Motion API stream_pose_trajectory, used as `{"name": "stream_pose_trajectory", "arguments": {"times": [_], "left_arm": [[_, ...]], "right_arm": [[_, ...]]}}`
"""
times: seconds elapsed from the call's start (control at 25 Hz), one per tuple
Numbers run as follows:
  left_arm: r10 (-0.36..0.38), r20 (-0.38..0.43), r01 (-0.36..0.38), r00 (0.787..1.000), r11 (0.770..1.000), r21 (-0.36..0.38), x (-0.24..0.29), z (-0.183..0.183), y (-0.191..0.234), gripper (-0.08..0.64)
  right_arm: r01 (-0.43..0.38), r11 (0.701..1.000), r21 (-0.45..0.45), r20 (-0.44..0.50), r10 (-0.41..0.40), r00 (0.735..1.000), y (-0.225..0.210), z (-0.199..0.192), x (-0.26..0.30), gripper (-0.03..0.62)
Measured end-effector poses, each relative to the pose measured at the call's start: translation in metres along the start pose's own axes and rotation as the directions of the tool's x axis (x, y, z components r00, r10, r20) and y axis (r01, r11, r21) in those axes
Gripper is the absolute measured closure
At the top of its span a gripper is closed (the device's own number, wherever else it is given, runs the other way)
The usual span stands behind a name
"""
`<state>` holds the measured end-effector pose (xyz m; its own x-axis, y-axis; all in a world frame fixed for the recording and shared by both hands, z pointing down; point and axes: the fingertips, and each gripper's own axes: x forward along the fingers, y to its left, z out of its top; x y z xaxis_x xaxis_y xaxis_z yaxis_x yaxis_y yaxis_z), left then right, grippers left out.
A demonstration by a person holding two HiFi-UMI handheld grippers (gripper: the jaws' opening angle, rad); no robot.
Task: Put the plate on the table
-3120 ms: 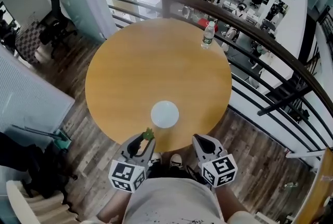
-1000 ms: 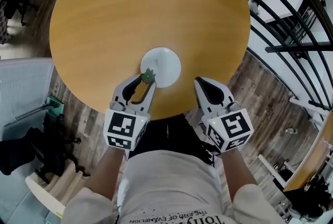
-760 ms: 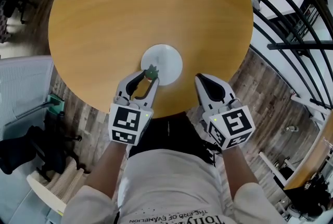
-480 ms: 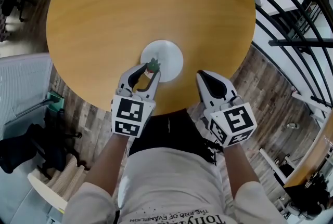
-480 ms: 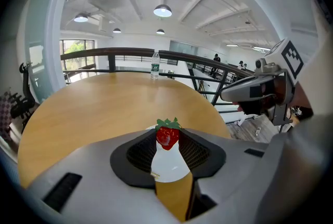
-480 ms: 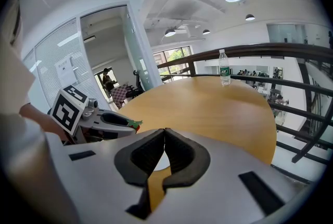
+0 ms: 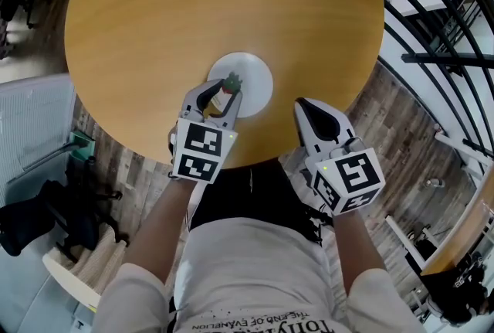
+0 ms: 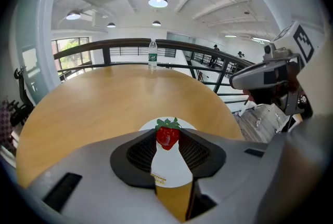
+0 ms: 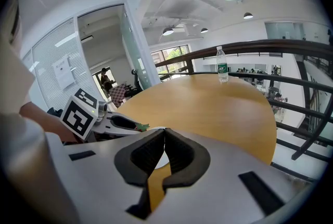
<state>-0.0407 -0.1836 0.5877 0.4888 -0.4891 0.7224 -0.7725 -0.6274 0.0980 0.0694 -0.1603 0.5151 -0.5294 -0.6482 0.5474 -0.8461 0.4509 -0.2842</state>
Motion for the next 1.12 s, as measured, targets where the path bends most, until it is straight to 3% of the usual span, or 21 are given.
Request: {"name": "stream_pose_trajectory", "arguments": {"times": [0.24,0.48,1.12], "left_arm": [[-0.015,-0.103,0.02,0.995,0.999,0.044,0.022,-0.017,0.0,0.411],[-0.002,-0.155,0.02,0.988,0.993,0.114,0.037,-0.021,0.0,0.411],[-0.014,-0.23,0.046,0.973,0.99,0.131,0.052,-0.039,-0.003,0.411]], "right_arm": [[0.004,1.0,0.003,-0.006,-0.004,1.0,-0.003,-0.002,0.002,0.566],[0.011,1.0,0.007,-0.01,-0.011,1.0,-0.009,-0.003,0.002,0.566],[0.026,0.999,0.033,-0.02,-0.025,0.999,-0.015,-0.012,-0.001,0.566]]}}
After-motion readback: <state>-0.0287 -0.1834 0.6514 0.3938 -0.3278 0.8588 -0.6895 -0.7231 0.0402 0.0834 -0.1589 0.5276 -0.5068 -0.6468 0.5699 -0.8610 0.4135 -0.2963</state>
